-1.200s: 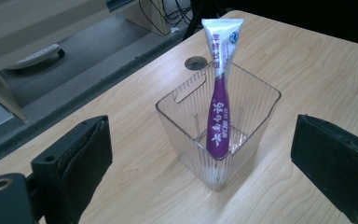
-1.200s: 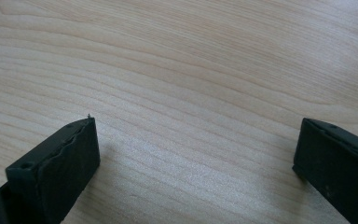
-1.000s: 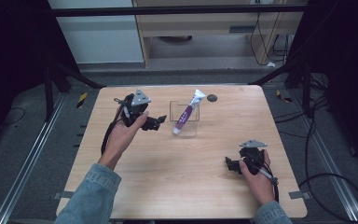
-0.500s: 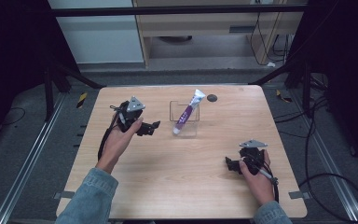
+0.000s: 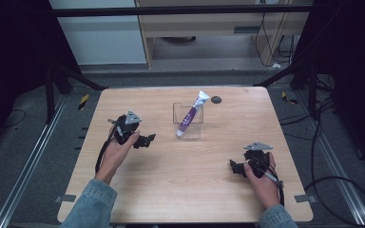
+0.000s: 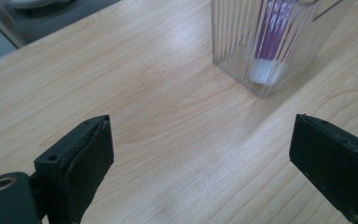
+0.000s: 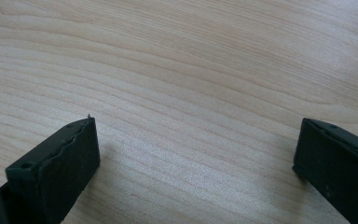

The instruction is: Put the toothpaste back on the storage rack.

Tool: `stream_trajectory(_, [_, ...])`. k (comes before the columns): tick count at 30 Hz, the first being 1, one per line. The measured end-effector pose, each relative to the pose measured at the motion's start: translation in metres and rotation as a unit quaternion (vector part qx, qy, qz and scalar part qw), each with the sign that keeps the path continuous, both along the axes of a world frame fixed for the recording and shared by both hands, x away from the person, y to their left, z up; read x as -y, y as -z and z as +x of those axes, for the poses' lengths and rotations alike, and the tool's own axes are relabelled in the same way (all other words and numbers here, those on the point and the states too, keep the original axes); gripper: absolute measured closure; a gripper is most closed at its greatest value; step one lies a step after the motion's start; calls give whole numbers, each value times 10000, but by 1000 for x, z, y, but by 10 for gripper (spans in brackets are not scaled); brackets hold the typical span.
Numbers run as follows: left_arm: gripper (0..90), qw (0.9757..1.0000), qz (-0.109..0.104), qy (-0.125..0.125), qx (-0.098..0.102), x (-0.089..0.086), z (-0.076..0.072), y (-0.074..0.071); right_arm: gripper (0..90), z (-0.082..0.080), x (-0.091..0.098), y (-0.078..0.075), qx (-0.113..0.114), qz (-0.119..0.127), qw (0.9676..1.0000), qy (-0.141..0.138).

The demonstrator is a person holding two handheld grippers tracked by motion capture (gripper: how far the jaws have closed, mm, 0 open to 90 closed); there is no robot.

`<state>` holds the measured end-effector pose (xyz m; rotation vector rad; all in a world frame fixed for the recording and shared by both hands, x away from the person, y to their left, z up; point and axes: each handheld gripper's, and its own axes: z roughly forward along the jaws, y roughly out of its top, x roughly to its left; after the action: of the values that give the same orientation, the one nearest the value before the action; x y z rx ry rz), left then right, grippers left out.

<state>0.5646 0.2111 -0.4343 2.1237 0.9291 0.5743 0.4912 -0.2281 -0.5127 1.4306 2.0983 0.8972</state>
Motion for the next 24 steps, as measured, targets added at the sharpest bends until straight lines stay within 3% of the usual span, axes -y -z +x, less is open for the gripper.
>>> stream_trajectory(5, [58,9999,-21,-85,-132,-6,-3,14,4,0,0,0,1,0,10000,-1])
stream_trajectory(8, [66,9994,-225,-178,-210,-7,-6,19,4,0,0,0,0,0,10000,0])
stream_trajectory(13, [66,9995,-31,-161,-282,-10,-11,28,4,0,0,0,1,3,10000,-4])
stream_trajectory(17, [66,9987,-92,-355,-358,-24,-13,34,4,0,0,0,1,2,10000,-4])
stream_trajectory(24, [70,9967,4,-644,-487,-42,-12,40,4,0,0,0,1,2,10000,-5])
